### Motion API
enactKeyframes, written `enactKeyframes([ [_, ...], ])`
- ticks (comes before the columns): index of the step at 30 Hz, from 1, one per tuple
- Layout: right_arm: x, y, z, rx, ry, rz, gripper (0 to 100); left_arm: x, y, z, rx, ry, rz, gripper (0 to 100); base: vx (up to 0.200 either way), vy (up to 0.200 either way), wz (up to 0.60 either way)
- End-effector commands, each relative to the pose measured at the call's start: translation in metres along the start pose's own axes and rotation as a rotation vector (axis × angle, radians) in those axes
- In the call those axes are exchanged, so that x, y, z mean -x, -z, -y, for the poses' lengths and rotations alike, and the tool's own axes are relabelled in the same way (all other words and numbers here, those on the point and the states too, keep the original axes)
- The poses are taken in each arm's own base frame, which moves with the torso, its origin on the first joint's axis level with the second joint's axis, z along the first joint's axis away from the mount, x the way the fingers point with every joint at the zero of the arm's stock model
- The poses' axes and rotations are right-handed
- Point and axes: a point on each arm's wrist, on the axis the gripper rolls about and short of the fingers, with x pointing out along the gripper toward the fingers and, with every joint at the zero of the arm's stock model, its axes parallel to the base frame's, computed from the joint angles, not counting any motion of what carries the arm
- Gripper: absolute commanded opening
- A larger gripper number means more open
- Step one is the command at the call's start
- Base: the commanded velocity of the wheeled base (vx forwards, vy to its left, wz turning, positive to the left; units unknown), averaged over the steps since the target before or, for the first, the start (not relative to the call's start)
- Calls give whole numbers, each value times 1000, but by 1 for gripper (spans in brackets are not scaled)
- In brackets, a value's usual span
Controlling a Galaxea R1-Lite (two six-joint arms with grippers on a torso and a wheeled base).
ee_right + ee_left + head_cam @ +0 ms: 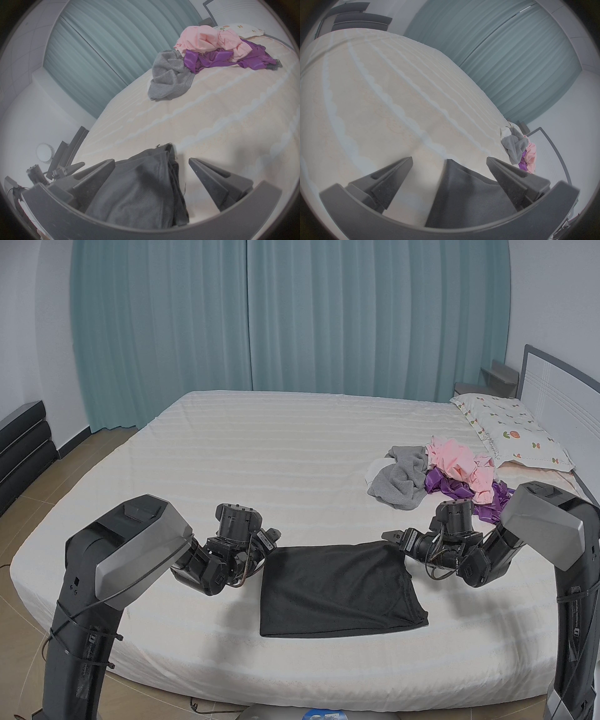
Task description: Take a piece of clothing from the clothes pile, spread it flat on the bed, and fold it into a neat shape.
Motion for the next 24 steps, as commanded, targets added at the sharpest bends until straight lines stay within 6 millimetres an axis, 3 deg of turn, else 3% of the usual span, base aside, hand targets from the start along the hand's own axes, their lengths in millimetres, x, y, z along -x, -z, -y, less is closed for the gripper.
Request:
enactKeyframes([
  [1, 41, 1, -3, -2, -43, -10, 100, 37, -19, -5, 50, -16, 0, 100, 0, 0, 0],
  [4, 73, 22, 3, -6, -90, -94, 100, 65, -12, -17, 111, -29, -48, 100, 0, 0, 0],
  [9, 98, 46, 12, -1, -135, -159, 100, 83, 6, -33, 117, -39, -84, 100, 0, 0, 0],
  [16, 107, 58, 16, 6, -183, -197, 100, 87, 10, -46, 181, -35, -75, 100, 0, 0, 0],
  [24, 103, 71, 24, 60, -172, -231, 100, 84, 8, -52, 188, -47, -71, 100, 0, 0, 0],
])
